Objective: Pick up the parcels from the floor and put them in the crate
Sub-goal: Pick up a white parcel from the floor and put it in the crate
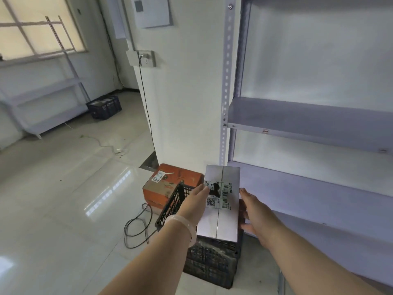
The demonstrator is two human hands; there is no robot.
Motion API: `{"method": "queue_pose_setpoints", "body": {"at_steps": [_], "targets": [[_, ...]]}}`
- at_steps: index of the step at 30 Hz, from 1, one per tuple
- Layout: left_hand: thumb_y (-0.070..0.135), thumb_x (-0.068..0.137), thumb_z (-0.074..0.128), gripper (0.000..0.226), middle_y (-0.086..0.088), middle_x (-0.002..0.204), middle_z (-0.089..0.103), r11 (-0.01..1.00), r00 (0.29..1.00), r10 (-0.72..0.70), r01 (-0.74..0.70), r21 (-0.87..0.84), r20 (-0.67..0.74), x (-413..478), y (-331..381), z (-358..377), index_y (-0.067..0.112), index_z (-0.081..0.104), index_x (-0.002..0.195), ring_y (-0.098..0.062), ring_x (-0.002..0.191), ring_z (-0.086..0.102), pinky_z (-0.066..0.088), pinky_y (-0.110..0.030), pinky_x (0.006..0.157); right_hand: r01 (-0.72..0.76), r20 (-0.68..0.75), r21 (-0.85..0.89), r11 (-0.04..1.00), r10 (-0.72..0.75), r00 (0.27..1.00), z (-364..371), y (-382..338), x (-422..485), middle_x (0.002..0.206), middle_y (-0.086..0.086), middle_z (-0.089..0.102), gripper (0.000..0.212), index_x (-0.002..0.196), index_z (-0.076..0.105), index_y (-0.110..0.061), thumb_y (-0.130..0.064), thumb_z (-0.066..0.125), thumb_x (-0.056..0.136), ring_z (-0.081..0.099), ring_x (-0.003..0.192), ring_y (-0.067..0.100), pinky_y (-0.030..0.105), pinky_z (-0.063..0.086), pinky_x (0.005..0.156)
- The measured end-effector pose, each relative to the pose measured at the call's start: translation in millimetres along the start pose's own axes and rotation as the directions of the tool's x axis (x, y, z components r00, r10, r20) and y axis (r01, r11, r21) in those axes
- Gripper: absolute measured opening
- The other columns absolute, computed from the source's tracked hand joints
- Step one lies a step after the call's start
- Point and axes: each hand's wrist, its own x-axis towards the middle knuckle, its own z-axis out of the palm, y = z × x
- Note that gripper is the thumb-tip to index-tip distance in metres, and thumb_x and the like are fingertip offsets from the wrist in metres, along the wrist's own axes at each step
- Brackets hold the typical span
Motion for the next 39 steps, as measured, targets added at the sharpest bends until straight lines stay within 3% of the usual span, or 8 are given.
{"method": "queue_pose_setpoints", "body": {"at_steps": [8, 12, 15, 18, 22, 31, 37, 39], "targets": [[0.035, 0.099, 0.041, 0.052, 0.005, 0.143, 0.043, 0.991, 0.991, -0.135, 0.135, 0.015, 0.019, 91.7, -38.9, -22.8, 0.022, 0.029, 0.148, -0.019, 0.13, 0.041, 0.031, -0.033, 0.106, -0.116, -0.008, -0.013, 0.993, 0.116, 0.993, 40.3, 18.8, 96.6, 0.114, 0.001, 0.067, 0.032, 0.116, 0.06, -0.033, -0.05, 0.042, 0.096, 0.061, 0.108, 0.025, 0.055, 0.044, 0.101], [0.037, 0.098, 0.041, 0.054, 0.002, 0.147, 0.042, 0.975, 0.976, -0.22, 0.22, 0.026, -0.009, 145.8, -53.7, -35.2, 0.024, 0.027, 0.148, -0.02, 0.132, 0.041, 0.032, -0.034, 0.108, -0.188, 0.032, -0.067, 0.98, 0.191, 0.981, 55.2, 30.3, 152.1, 0.127, -0.002, 0.062, 0.049, 0.132, 0.051, -0.039, -0.06, 0.044, 0.089, 0.059, 0.114, 0.025, 0.055, 0.044, 0.101], [0.036, 0.097, 0.042, 0.051, 0.006, 0.135, 0.047, 0.972, 0.972, -0.235, 0.235, 0.007, -0.026, 183.6, -69.8, -46.5, 0.023, 0.033, 0.146, -0.009, 0.111, 0.05, 0.04, -0.024, 0.097, -0.233, 0.037, -0.061, 0.971, 0.235, 0.971, 72.9, 42.8, 191.7, 0.127, -0.004, 0.061, 0.048, 0.137, 0.045, -0.04, -0.056, 0.044, 0.092, 0.059, 0.111, 0.019, 0.051, 0.043, 0.103], [0.042, 0.093, 0.045, 0.059, -0.004, 0.145, 0.032, 0.958, 0.956, -0.288, 0.288, -0.004, -0.06, 223.3, -100.7, -61.7, 0.022, 0.033, 0.147, -0.017, 0.117, 0.047, 0.038, -0.034, 0.105, -0.285, 0.058, -0.062, 0.956, 0.289, 0.956, 97.8, 59.5, 231.3, 0.124, -0.007, 0.057, 0.045, 0.142, 0.041, -0.035, -0.047, 0.04, 0.099, 0.053, 0.103, 0.013, 0.048, 0.037, 0.103], [0.04, 0.095, 0.041, 0.058, -0.002, 0.148, 0.023, 0.939, 0.938, -0.343, 0.342, -0.021, -0.051, 290.8, -147.8, -85.2, 0.024, 0.026, 0.149, -0.01, 0.105, 0.038, 0.03, -0.026, 0.096, -0.349, -0.004, -0.047, 0.936, 0.349, 0.937, 134.5, 90.2, 300.8, 0.126, -0.007, 0.057, 0.045, 0.141, 0.043, -0.036, -0.047, 0.042, 0.097, 0.052, 0.107, 0.016, 0.048, 0.038, 0.104], [0.041, 0.095, 0.039, 0.063, 0.002, 0.157, 0.019, 0.877, 0.903, -0.429, 0.419, 0.237, -0.009, 445.3, -284.2, -98.1, 0.026, 0.014, 0.152, -0.021, 0.144, 0.018, 0.017, -0.044, 0.119, -0.509, -0.122, 0.211, 0.834, 0.539, 0.833, 183.3, 203.7, 448.9, 0.122, -0.005, 0.055, 0.042, 0.135, 0.05, -0.03, -0.048, 0.039, 0.098, 0.045, 0.131, 0.023, 0.045, 0.035, 0.106], [0.037, 0.097, 0.035, 0.061, 0.0, 0.157, 0.022, 0.815, 0.839, -0.543, 0.517, 0.261, 0.034, 494.3, -348.1, -87.6, 0.039, 0.006, 0.151, -0.026, 0.143, 0.024, 0.024, -0.043, 0.116, -0.55, -0.13, 0.284, 0.786, 0.599, 0.79, 198.7, 269.2, 503.2, 0.099, -0.009, 0.067, 0.03, 0.101, 0.063, -0.034, -0.051, 0.038, 0.097, 0.061, 0.093, 0.013, 0.036, 0.047, 0.08], [0.037, 0.097, 0.035, 0.061, 0.001, 0.159, 0.016, 0.807, 0.841, -0.541, 0.512, 0.294, 0.018, 503.5, -358.5, -85.4, 0.04, 0.005, 0.15, -0.025, 0.145, 0.02, 0.023, -0.044, 0.117, -0.564, -0.119, 0.285, 0.775, 0.613, 0.781, 202.6, 282.4, 513.5, 0.109, -0.006, 0.068, 0.034, 0.109, 0.063, -0.034, -0.055, 0.041, 0.095, 0.063, 0.1, 0.015, 0.039, 0.049, 0.092]]}}
